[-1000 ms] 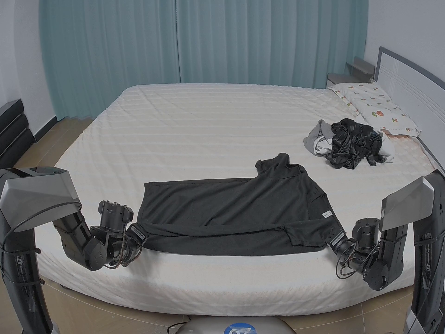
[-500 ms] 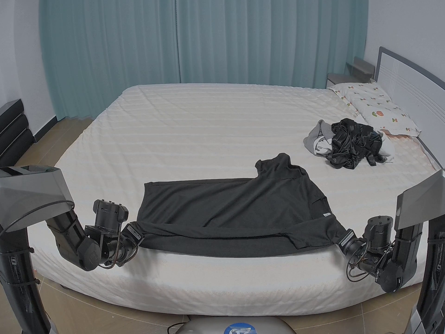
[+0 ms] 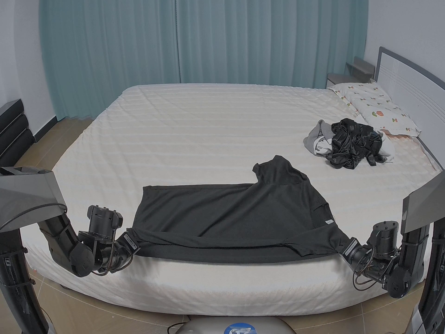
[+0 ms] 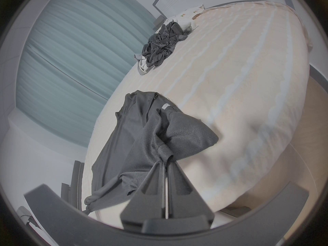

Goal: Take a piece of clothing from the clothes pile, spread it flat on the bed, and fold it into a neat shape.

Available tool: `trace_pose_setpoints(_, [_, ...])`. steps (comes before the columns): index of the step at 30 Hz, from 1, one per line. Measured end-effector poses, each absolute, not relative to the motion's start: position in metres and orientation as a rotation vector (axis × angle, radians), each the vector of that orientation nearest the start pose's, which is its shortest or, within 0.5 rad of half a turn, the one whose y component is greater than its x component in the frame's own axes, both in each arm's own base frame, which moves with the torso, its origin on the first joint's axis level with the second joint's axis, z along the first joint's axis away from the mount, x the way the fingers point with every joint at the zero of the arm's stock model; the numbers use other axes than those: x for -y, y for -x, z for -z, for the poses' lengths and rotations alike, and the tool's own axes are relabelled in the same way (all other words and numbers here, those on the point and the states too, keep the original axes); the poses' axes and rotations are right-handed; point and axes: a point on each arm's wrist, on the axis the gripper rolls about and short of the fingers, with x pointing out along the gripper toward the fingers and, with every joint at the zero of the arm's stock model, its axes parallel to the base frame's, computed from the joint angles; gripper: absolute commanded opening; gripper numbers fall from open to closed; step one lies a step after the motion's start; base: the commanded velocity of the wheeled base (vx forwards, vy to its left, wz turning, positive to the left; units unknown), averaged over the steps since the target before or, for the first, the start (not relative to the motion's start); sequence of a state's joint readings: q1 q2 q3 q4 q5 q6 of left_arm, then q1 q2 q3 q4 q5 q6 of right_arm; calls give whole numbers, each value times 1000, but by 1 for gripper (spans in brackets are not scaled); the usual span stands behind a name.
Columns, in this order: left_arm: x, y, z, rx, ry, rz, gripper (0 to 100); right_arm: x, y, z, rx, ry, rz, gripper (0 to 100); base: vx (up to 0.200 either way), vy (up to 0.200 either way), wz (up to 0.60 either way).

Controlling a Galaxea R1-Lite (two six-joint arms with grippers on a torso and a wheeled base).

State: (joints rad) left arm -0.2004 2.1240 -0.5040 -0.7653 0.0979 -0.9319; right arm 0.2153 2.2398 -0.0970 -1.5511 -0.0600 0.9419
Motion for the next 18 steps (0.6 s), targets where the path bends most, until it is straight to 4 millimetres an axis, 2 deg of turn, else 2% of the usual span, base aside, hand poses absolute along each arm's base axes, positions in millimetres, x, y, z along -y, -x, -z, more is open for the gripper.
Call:
trace_pose_setpoints(9, [53,-267,10,-895,635,-288,0,-51,-218,16,-694,-774,131,0,0,0,0])
trace_pose_setpoints(16, [52,-263,18,-925,614,-295,0,-55,-213,24,-743,-746,131,0,0,0,0])
trace_pose_setpoints(17, [52,-263,19,-929,613,-296,0,-55,-213,25,-748,-743,131,100,0,0,0])
trace_pose_setpoints(18, [52,-263,20,-934,611,-298,100,-55,-213,26,-756,-736,132,100,0,0,0])
